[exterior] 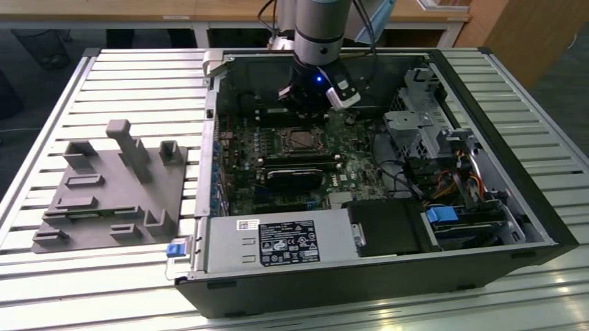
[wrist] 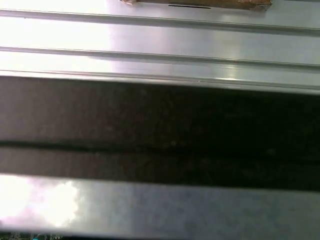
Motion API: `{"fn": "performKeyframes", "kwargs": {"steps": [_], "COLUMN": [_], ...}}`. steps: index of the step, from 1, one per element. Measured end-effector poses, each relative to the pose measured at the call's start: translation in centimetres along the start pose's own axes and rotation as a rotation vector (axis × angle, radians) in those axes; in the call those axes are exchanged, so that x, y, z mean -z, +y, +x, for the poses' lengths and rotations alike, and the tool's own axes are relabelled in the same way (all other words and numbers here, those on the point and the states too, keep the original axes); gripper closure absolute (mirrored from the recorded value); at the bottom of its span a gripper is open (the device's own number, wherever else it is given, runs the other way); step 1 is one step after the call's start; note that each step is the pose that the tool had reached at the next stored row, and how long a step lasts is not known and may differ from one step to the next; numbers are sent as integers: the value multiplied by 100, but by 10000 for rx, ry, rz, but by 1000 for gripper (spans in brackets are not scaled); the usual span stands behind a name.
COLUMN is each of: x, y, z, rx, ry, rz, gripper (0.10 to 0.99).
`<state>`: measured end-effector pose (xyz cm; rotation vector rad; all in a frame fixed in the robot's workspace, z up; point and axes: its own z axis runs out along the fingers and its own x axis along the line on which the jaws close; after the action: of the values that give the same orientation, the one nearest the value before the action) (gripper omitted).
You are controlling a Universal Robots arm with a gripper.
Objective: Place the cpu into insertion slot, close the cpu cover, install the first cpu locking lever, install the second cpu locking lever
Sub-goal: 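Install the first cpu locking lever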
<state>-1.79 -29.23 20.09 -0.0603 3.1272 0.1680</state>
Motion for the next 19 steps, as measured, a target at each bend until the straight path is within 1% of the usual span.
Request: {"fn": "performKeyframes", "kwargs": {"steps": [3, 5, 7, 11, 15, 19], "x": [2, 2, -1, -13, -15, -21], "y": [0, 0, 0, 0, 2, 4], "z": [0, 0, 0, 0, 0, 0], "rx": [0, 0, 0, 1, 2, 2], "ry": [-1, 1, 4, 9, 10, 15], "rz": [-1, 23, 78, 227, 262, 349], "gripper": [980, 980, 980, 980, 980, 980]}}
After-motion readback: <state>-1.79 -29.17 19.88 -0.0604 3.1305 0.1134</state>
